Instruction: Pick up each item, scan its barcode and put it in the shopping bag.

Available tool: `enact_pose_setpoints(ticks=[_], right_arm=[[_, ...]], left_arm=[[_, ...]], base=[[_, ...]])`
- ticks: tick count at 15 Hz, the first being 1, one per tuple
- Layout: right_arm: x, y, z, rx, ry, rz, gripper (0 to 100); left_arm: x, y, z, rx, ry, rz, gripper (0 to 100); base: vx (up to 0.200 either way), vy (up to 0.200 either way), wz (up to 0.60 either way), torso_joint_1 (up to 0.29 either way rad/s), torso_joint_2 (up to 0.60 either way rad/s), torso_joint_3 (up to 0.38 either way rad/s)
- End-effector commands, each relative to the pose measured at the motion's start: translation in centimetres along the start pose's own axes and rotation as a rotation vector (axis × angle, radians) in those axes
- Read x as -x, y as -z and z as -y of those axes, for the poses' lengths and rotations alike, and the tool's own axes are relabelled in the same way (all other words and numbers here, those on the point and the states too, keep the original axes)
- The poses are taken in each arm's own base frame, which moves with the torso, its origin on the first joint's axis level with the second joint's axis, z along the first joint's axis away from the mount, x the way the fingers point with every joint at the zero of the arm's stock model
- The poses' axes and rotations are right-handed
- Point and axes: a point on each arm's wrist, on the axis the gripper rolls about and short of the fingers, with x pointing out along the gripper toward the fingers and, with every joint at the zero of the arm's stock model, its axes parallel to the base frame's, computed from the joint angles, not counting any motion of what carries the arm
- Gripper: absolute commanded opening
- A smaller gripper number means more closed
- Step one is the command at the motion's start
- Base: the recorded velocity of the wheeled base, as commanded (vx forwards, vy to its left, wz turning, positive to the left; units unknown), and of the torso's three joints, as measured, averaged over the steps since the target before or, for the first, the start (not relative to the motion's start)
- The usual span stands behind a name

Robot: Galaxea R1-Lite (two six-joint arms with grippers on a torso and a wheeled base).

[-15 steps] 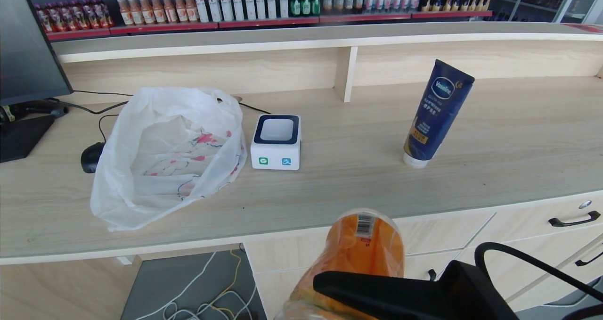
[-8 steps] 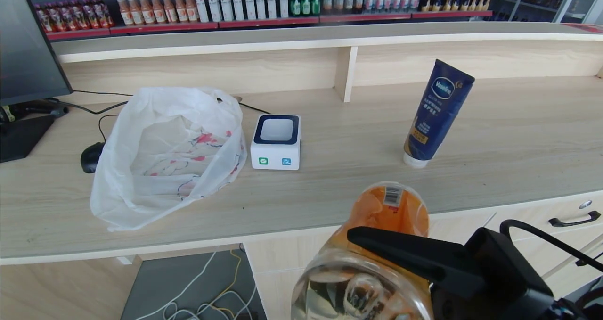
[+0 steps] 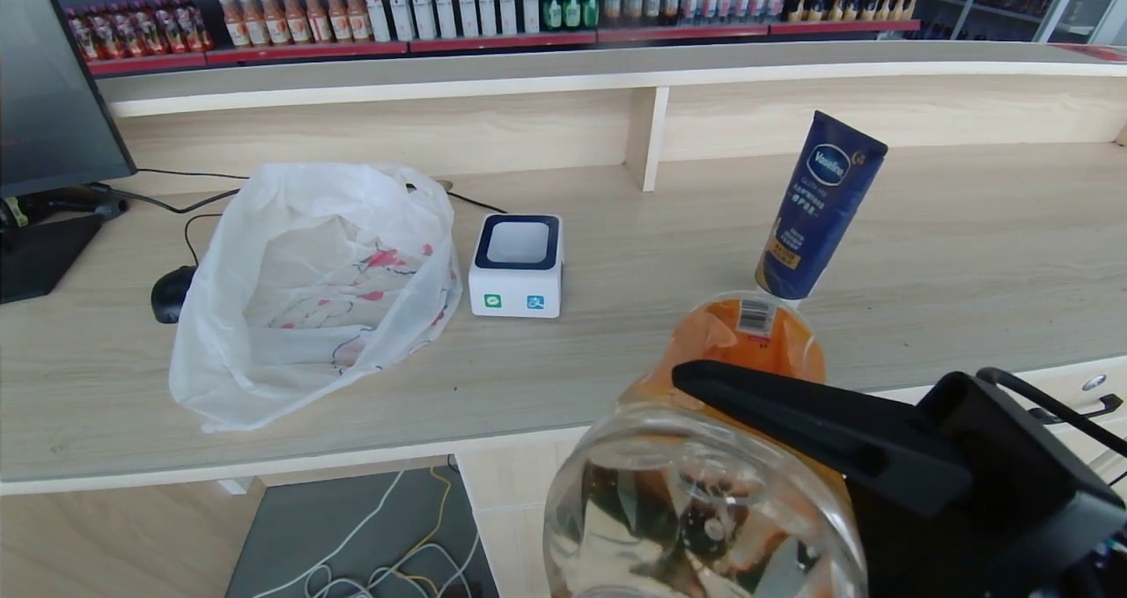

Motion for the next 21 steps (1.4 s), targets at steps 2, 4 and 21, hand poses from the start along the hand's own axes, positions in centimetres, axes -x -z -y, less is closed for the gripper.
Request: enact_pose_setpoints(ticks=[2,4,21], right_arm=[[0.9,-0.3,0.1,-0.002,-0.006,-0.001,0],[1.6,-0.3,-0.5,-0.006,-0.036,-0.011,0],[-2.5,-1.3,-2.2,-0.432,-0.009,-0.087,0]], left_arm=[[0.0,0.0,0.0,0.000,-0.001,-0.001,100],[0.0,0.0,0.0,0.000,-0.001,-0.001,100],[0.0,0.0,0.0,0.000,-0.001,0.001,100]], base=[[0.000,0.000,0.00,0.000,0.00,0.000],[0.000,0.000,0.00,0.000,0.00,0.000],[0.000,0.000,0.00,0.000,0.00,0.000]])
